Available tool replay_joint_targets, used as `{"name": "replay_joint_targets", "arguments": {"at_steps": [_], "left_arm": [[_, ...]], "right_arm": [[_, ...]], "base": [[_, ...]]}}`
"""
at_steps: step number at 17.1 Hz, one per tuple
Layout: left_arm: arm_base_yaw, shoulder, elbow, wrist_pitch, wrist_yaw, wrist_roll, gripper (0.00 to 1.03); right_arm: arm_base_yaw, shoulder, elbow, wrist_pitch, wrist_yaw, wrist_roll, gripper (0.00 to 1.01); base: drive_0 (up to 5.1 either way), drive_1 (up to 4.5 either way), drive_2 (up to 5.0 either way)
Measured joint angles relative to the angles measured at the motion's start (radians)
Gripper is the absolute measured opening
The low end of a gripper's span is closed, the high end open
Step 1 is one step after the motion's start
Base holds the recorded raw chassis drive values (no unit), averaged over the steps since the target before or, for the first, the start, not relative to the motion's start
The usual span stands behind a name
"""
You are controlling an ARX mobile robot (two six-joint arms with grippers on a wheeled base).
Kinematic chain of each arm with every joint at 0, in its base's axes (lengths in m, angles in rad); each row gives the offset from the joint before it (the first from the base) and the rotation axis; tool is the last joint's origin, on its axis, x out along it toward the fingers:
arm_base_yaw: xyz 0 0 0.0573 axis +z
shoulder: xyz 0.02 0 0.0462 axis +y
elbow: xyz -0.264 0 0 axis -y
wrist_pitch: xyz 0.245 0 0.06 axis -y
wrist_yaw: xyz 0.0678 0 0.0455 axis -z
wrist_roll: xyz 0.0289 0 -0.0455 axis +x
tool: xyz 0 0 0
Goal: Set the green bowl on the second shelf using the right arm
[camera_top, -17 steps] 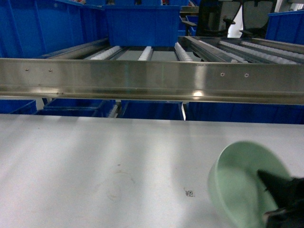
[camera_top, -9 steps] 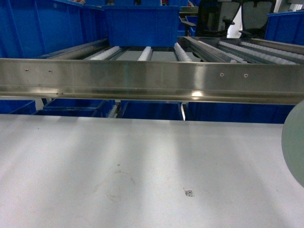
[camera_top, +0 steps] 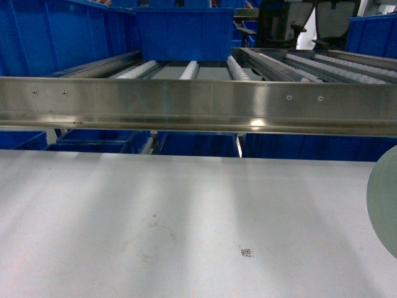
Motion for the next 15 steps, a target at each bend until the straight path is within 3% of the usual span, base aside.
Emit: {"name": "replay_joint_targets", "arguments": {"at_steps": [3,15], "left_arm": [[0.000,0.000,0.000,0.000,0.000,0.000,0.98],[0.000,0.000,0.000,0.000,0.000,0.000,0.98]], "right_arm": [[0.000,0.000,0.000,0.000,0.000,0.000,0.03],[-0.005,0.000,0.000,-0.003,0.003,0.000,0.03]], "base": [[0.0,0.00,0.0],[-4.8,2.44,2.6]]}}
